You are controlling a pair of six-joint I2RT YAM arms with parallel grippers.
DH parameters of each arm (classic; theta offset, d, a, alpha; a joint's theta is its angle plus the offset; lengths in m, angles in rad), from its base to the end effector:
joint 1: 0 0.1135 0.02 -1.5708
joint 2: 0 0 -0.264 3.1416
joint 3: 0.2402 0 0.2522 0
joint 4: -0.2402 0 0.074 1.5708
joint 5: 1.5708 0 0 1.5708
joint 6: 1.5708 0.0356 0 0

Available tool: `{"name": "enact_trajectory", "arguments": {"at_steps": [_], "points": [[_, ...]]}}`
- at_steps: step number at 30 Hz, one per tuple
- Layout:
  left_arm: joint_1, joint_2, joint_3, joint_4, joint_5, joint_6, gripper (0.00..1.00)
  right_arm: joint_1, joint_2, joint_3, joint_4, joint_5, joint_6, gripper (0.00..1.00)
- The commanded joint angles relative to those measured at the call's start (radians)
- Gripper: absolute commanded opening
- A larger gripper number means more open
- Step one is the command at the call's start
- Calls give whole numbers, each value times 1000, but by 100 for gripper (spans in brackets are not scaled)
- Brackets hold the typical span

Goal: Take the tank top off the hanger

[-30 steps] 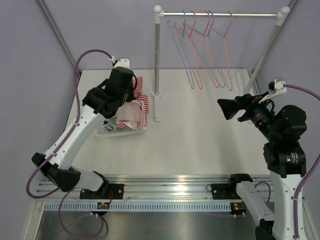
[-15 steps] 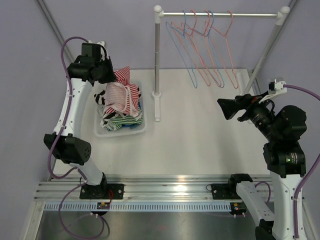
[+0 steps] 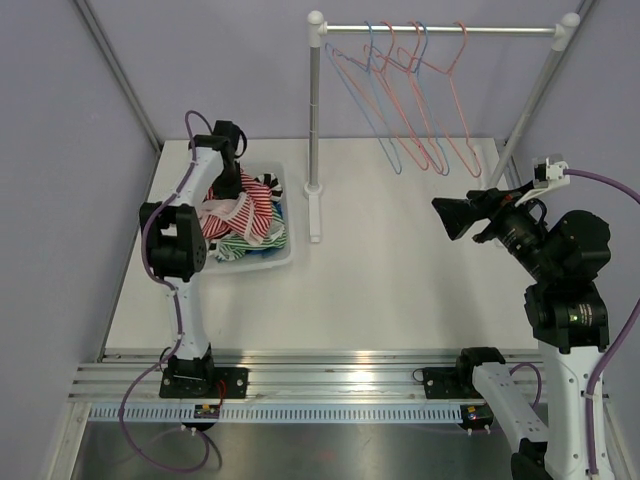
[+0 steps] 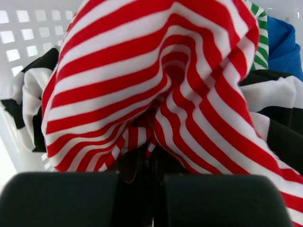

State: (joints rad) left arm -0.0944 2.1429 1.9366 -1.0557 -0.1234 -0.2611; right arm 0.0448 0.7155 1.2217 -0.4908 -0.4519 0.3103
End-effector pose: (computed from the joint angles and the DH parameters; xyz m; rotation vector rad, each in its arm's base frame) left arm 0.4466 -0.0379 0.2399 -0.2613 2.8028 0.0937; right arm 0.1111 0.0205 0.4596 -0.1535 1.5842 0.6287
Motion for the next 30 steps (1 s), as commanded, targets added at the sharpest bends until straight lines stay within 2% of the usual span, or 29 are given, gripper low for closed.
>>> {"name": "enact_trajectory", "arguments": {"at_steps": [1,2,5,9,15,19,22,30], "points": [[-63,93,-34,-23,-94,-38,0,12,-2,-2,49,-36,-7,99],[-73,115,-40,-27,-154,-47,0,13,-4,-1,43,-36,-5,100],[-111,173,-62,-21,-218,-61,0,23,-10,2,37,-36,-11,99],[-125,157,-82,9,-260,-50,0,35,-19,-5,40,-41,-11,100],[-123,172,51,-32,-347,65,0,47,-28,-8,49,-60,-5,99],[-114,179,32,29,-305,134,0,49,-37,-13,49,-62,-7,100],[-120,198,61,22,-217,161,0,50,-39,-14,49,-70,-5,99],[-142,186,62,34,-193,194,0,56,-42,-19,51,-74,-7,100]]}}
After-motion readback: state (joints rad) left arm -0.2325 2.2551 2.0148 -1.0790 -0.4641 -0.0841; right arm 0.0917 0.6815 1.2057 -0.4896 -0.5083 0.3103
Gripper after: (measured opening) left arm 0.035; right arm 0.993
